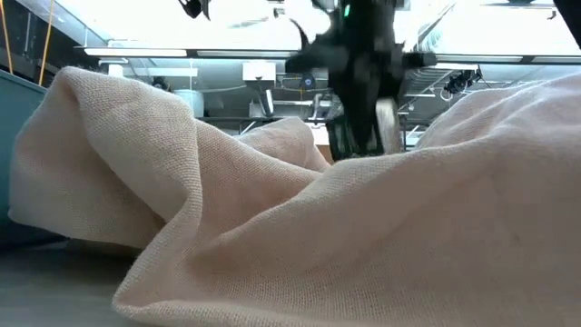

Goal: Sort spices by type
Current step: Put the green seasoning can into the blue bin

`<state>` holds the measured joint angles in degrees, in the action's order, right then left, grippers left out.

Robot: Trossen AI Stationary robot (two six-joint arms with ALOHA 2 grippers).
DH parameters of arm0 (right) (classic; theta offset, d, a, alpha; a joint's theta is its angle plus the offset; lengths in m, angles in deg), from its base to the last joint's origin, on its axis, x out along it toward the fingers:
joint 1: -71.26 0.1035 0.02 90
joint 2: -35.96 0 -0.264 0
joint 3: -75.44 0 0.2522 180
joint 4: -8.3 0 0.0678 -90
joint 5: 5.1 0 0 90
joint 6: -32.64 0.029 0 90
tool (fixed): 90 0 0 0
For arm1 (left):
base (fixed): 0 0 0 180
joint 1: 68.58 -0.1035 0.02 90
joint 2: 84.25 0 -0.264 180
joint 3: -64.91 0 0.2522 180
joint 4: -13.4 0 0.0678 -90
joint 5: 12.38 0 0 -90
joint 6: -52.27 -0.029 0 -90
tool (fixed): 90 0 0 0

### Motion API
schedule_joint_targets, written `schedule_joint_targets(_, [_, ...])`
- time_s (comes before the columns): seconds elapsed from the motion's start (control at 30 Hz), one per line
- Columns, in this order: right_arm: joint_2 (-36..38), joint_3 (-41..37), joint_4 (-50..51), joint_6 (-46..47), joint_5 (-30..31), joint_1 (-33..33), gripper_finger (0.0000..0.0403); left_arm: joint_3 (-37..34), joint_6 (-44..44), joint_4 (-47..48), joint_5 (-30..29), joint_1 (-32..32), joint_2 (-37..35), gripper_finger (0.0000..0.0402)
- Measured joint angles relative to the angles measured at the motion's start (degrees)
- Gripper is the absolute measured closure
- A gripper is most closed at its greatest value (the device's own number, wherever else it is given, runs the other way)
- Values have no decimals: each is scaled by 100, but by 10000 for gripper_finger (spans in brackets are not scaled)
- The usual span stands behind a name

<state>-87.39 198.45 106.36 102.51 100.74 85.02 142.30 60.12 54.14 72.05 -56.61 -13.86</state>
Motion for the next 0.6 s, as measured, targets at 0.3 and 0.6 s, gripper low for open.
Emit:
schedule_joint_targets(0.3, [2,1603,497,-858,577,739,302,0,-684,-15,156,-158,0,304])
schedule_joint_targets(0.6, [219,2428,219,-1660,860,1010,302,382,-1978,121,446,-87,-7,144])
